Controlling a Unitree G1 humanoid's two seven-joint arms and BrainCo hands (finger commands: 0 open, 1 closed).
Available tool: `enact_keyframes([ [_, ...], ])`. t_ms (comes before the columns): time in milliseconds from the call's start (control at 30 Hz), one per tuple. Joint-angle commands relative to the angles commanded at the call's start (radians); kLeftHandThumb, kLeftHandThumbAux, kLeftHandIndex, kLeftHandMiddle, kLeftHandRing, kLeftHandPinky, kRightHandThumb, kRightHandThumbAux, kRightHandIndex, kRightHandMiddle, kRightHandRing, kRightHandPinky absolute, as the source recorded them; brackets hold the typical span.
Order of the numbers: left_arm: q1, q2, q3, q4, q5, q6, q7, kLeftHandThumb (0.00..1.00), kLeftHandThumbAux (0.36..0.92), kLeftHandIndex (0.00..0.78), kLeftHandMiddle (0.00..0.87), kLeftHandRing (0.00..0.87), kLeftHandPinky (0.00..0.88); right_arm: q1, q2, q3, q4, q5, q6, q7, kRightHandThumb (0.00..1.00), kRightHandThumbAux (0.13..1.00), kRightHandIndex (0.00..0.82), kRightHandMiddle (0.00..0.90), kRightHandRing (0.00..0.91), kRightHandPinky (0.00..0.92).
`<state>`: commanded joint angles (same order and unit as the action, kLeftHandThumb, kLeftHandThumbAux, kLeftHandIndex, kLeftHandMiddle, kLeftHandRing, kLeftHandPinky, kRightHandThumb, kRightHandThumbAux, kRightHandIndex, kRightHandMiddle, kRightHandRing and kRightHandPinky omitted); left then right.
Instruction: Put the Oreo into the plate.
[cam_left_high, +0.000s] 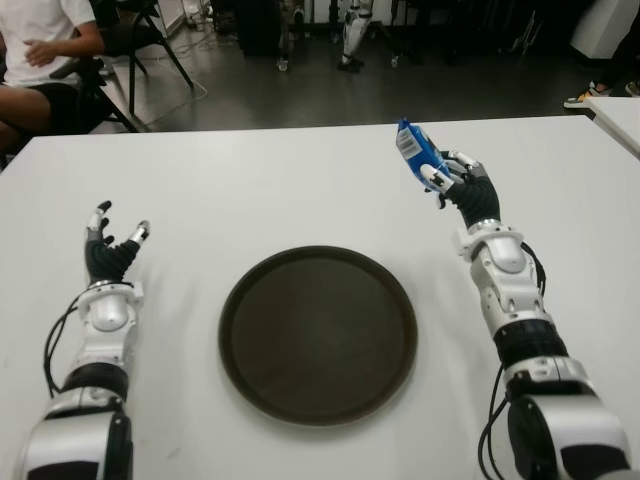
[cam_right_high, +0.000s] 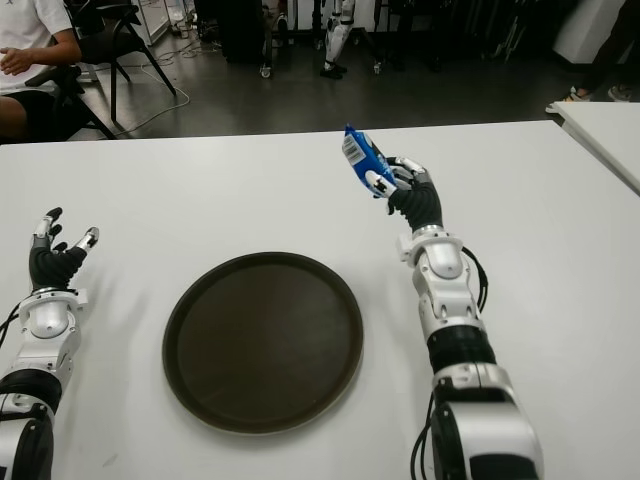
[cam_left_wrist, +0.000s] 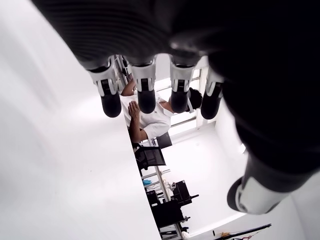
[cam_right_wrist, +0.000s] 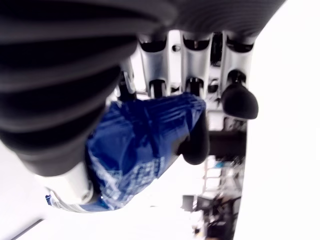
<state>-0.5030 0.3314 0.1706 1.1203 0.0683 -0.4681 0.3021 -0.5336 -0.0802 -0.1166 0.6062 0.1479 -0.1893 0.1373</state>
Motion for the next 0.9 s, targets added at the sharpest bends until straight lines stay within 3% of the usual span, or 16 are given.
enact_keyframes([
  [700, 0.000, -0.009, 0.015, 0.006, -0.026, -0.009, -0.031, 0.000, 0.696, 0.000, 0.000, 0.000, 0.000, 0.055, 0.026, 0.076, -0.070, -0.074, -0.083, 0.039, 0.706, 0.716, 0.441, 0.815, 0.813, 0.810],
  [900, -0.003, -0.006, 0.017, 0.005, -0.030, -0.011, -0.029, 0.000, 0.695, 0.000, 0.000, 0.000, 0.000, 0.070, 0.058, 0.149, -0.055, -0.120, -0.101, 0.059, 0.704, 0.715, 0.441, 0.814, 0.792, 0.803],
])
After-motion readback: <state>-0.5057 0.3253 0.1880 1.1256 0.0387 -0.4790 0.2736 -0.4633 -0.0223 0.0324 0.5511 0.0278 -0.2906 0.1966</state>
